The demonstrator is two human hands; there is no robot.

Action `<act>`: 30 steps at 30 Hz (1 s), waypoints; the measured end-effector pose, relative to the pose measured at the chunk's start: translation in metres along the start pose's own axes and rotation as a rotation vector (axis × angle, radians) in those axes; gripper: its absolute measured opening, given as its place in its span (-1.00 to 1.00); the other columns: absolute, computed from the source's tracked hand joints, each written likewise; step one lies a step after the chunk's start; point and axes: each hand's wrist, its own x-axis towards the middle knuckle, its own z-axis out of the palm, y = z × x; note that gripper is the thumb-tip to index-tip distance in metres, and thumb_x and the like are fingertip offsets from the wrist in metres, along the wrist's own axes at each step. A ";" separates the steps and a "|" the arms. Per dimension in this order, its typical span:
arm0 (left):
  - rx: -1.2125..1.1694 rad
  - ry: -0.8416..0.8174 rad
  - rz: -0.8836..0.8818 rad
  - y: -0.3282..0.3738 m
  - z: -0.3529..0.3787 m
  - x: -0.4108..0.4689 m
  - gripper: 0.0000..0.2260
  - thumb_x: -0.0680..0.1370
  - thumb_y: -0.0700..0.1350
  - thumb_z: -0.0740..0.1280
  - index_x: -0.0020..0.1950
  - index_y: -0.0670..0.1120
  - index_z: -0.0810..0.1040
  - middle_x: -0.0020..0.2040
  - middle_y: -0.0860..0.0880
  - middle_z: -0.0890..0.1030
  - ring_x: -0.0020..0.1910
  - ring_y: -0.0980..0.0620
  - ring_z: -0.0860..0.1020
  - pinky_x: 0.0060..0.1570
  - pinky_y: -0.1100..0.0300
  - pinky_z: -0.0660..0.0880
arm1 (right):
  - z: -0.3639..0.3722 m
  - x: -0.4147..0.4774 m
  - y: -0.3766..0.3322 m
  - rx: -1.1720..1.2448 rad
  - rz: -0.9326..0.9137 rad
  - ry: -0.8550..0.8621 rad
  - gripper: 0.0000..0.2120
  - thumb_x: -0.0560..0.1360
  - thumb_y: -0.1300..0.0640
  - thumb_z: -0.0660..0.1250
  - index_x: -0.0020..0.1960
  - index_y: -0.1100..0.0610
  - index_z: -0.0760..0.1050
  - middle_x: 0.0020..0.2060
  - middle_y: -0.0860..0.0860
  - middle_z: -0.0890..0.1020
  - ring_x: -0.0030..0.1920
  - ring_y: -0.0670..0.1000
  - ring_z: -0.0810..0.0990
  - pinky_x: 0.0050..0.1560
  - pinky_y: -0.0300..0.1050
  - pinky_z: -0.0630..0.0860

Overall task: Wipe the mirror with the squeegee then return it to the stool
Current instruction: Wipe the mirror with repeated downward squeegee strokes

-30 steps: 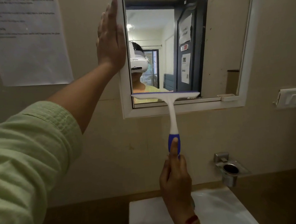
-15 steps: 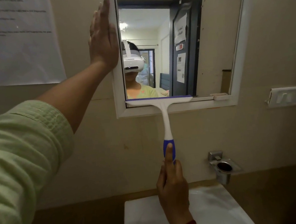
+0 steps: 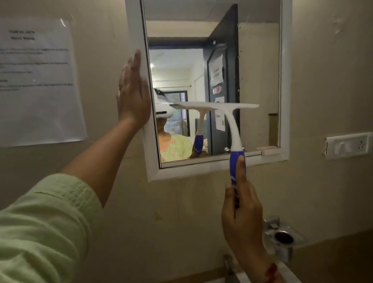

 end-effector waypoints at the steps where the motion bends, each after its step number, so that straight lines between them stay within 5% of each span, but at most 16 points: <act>1: -0.006 -0.001 0.003 0.000 0.000 0.000 -0.59 0.64 -0.09 -0.02 0.51 0.02 0.05 0.51 -0.05 0.17 0.49 -0.06 0.09 0.44 -0.06 0.11 | -0.001 0.012 -0.001 0.017 -0.016 0.004 -0.45 0.57 0.08 0.08 0.47 -0.19 -0.06 -0.19 -0.14 0.41 -0.40 -0.10 0.39 -0.44 -0.25 0.44; 6: -0.041 0.003 0.005 -0.003 0.001 0.000 -0.57 0.62 -0.06 -0.03 0.50 0.06 0.05 0.51 -0.04 0.18 0.49 -0.06 0.10 0.43 -0.07 0.12 | -0.002 0.108 -0.016 0.114 -0.162 0.058 -0.49 0.59 0.11 0.10 0.49 -0.10 0.02 0.03 -0.07 0.48 -0.23 -0.22 0.45 -0.19 -0.30 0.49; 14: -0.047 0.004 -0.011 0.001 -0.001 -0.001 -0.57 0.59 0.00 -0.05 0.46 0.16 -0.03 0.52 -0.01 0.15 0.50 -0.03 0.05 0.42 -0.14 0.15 | 0.009 0.254 -0.055 0.062 -0.255 0.183 -0.49 0.60 0.17 0.10 0.49 0.00 0.01 0.07 0.12 0.52 -0.24 -0.20 0.48 -0.20 -0.37 0.45; 18: -0.056 0.007 -0.003 0.002 -0.003 -0.001 -0.56 0.59 -0.02 -0.04 0.47 0.13 -0.02 0.51 -0.01 0.15 0.50 -0.04 0.04 0.42 -0.15 0.14 | 0.012 0.277 -0.050 -0.029 -0.259 0.146 -0.48 0.60 0.18 0.11 0.49 0.03 0.02 0.06 0.17 0.54 -0.15 -0.07 0.50 -0.16 -0.36 0.40; 30: -0.051 0.005 0.006 -0.002 0.000 0.000 -0.56 0.59 0.01 -0.05 0.47 0.14 -0.04 0.52 0.00 0.14 0.50 -0.02 0.03 0.42 -0.16 0.13 | 0.020 0.292 -0.044 -0.191 -0.275 0.153 -0.47 0.61 0.16 0.09 0.51 0.05 -0.06 -0.03 0.13 0.56 -0.21 -0.10 0.49 -0.19 -0.41 0.36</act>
